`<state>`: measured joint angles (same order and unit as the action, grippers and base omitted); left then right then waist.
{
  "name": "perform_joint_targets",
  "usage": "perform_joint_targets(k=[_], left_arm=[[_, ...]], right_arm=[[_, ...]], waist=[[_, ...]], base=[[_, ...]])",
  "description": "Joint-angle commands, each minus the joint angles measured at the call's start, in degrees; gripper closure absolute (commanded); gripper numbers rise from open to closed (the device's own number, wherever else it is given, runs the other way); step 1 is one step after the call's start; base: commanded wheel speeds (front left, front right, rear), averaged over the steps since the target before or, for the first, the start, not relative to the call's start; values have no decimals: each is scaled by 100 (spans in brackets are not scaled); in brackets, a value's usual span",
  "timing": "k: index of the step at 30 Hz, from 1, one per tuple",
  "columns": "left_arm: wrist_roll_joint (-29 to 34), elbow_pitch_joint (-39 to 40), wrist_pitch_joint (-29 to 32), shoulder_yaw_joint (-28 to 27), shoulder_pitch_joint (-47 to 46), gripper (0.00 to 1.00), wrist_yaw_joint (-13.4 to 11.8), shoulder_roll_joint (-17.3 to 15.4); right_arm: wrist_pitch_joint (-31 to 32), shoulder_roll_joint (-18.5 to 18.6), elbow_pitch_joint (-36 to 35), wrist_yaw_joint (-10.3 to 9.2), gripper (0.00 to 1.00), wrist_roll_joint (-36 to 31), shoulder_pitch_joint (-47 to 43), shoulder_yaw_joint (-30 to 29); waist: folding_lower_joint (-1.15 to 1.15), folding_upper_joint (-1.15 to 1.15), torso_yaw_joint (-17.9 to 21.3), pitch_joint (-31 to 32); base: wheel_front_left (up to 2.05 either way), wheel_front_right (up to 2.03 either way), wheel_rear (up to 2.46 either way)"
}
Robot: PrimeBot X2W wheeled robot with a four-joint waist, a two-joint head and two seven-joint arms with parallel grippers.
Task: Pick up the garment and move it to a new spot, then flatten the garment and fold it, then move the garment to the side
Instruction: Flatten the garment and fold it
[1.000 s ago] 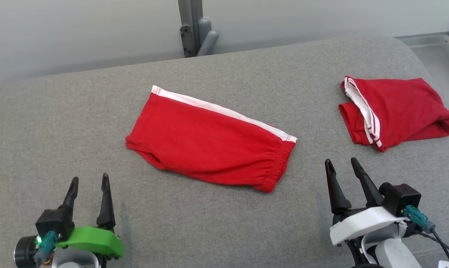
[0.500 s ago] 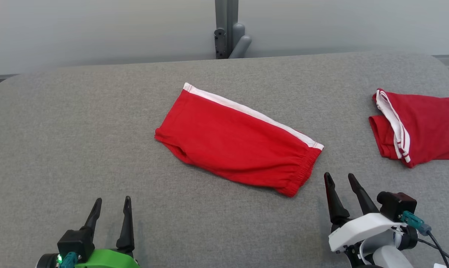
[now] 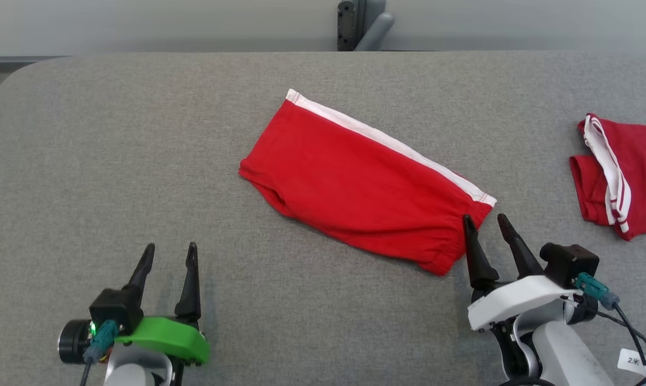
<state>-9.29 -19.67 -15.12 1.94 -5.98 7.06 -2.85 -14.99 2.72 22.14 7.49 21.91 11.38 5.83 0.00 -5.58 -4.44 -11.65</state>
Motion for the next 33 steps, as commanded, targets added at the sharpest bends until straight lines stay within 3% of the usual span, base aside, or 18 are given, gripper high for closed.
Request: perform_joint_targets(k=[1, 7, 16, 25, 26, 27, 28, 33], left_arm=[[-38, -122, 1, 37, -291, 0, 21, -11], [-89, -693, 1, 63, -1243, 0, 41, -11], [-259, -1807, 1, -329, -2410, 0, 48, -187], [-271, -3003, 13, -653, -2761, 0, -14, -198], [-291, -3054, 15, -662, -2738, 24, -3, -170], [-291, -3054, 15, -662, -2738, 24, -3, -170], [-280, -3081, 31, -652, -2695, 100, 9, -146], [-309, -2895, 29, -622, -2325, 100, 38, -56]], right_arm=[[-10, 25, -85, -2, 0, -72, 92, -22], [-10, 25, -299, -2, 0, -199, 302, 50], [-10, 22, -560, -1, 0, -299, 540, 134], [-10, 28, -629, -2, 0, -317, 531, 31], [-10, 24, -615, -2, 0, -321, 509, 10], [-10, 24, -615, -2, 0, -321, 509, 10], [-10, 21, -601, -2, 0, -335, 480, -13], [-10, 25, -505, -2, 0, -262, 336, -76]], waist=[[0, -1, 237, -246], [0, -1, 765, -690], [0, -1, 1477, -1224], [0, -1, 1673, -1381], [0, -1, 1657, -1357], [0, -1, 1657, -1357], [0, -1, 1634, -1320], [0, -1, 1404, -989]], base=[[0, 0, 0], [0, 0, 0], [0, 0, 0], [0, 0, 0], [0, 0, 0], [0, 0, 0], [0, 0, 0], [0, 0, 0]])
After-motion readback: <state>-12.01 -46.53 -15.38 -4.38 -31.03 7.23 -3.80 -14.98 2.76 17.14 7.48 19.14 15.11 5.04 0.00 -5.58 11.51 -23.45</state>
